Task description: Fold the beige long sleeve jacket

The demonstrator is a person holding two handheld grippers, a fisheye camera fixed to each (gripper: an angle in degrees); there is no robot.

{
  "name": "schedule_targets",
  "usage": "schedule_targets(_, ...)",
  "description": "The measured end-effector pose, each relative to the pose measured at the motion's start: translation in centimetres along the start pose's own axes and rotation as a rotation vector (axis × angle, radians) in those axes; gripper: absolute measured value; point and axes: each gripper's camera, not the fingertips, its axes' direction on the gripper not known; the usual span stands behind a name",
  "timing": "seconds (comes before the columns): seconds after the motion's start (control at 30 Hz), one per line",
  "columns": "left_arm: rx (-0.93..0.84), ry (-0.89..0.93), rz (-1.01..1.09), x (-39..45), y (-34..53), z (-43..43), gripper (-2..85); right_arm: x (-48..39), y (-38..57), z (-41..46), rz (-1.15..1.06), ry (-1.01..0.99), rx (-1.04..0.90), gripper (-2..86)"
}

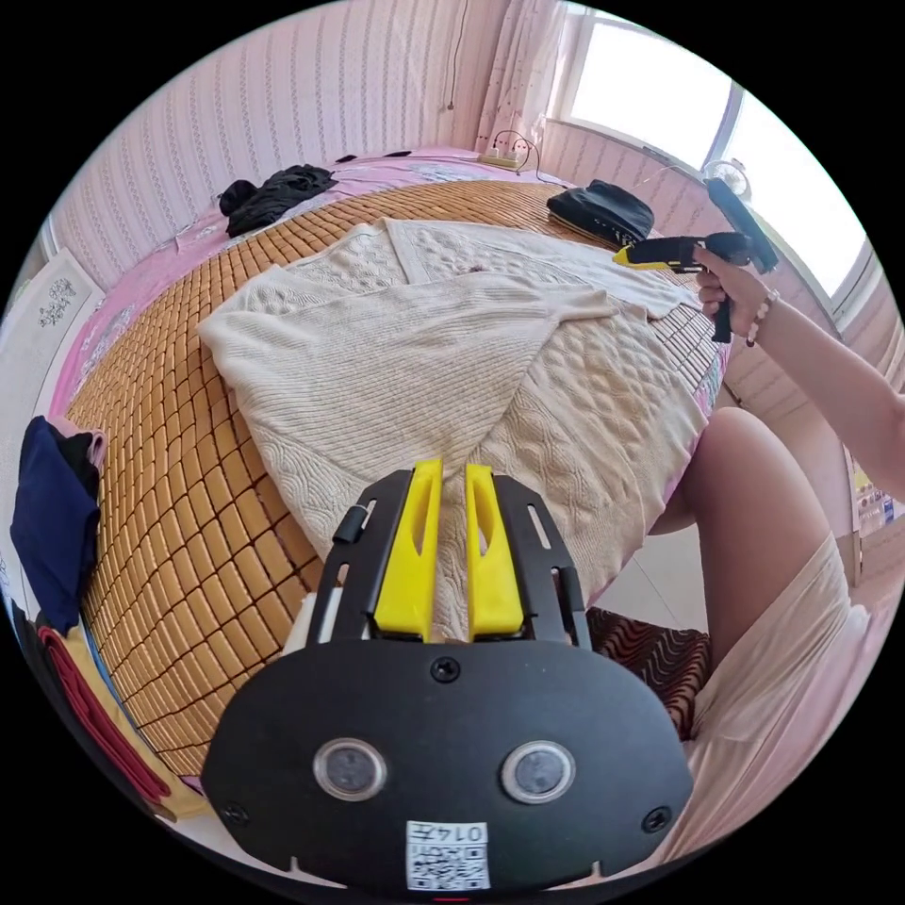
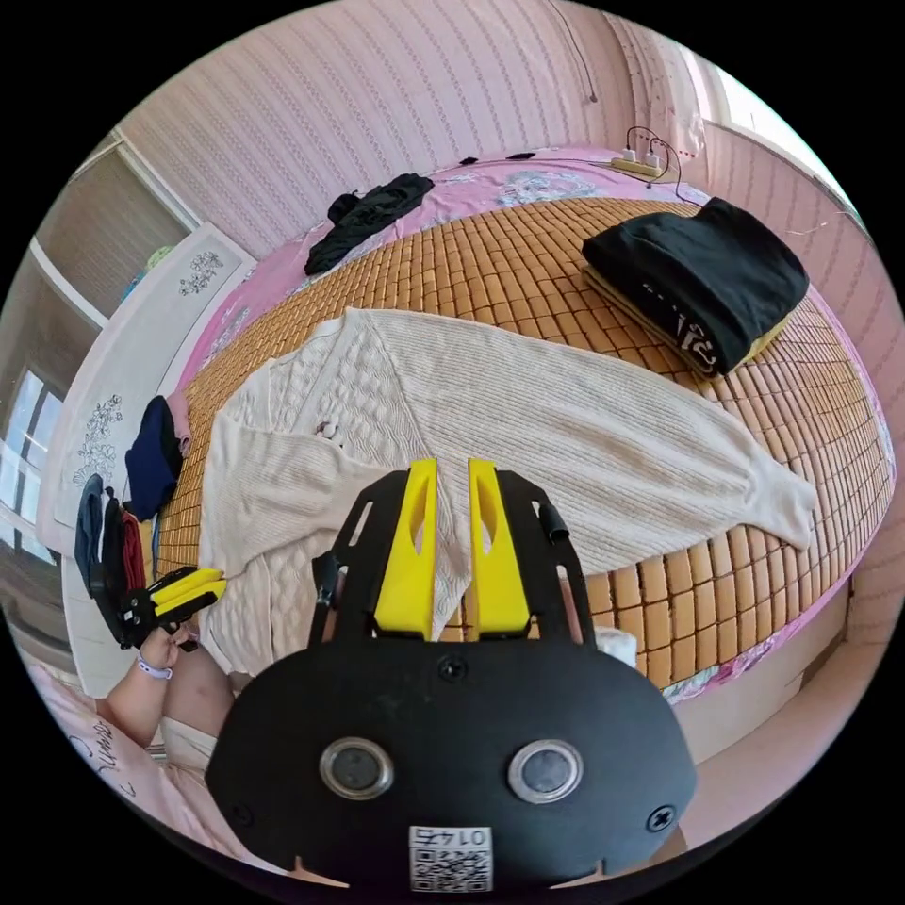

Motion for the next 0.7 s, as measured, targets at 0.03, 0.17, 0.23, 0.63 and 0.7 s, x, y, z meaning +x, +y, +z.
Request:
schedule_targets(0.03, 0.022, -0.003, 0.004, 0.0, 0.0, -0.5, 4.8, 0.8, 0.4, -0.4, 0.03, 0.022, 0.019, 8.9)
schedule_targets(0.17, 0.048, -0.038, 0.0, -0.5, -0.2, -1.4, 4.7, 6.7, 3.3, -2.7, 0.297, 0.276, 0.093, 13.2)
schedule_targets(0.23, 0.014, -0.056, -0.023, -1.2, -0.5, -0.6, 4.4, 9.0, 4.5, -3.2, 0.427, 0.324, 0.13, 13.3)
schedule_targets(0.63, -0.002, -0.082, -0.044, -2.3, -1.7, -0.5, 3.3, 11.2, 4.7, -3.3, 0.537, 0.151, 0.26, 2.1)
schedule_targets(0.7, 0.008, -0.06, -0.069, -3.0, -1.7, -0.7, 3.4, 8.6, 4.0, -5.1, 0.435, 0.052, 0.367, 1.4)
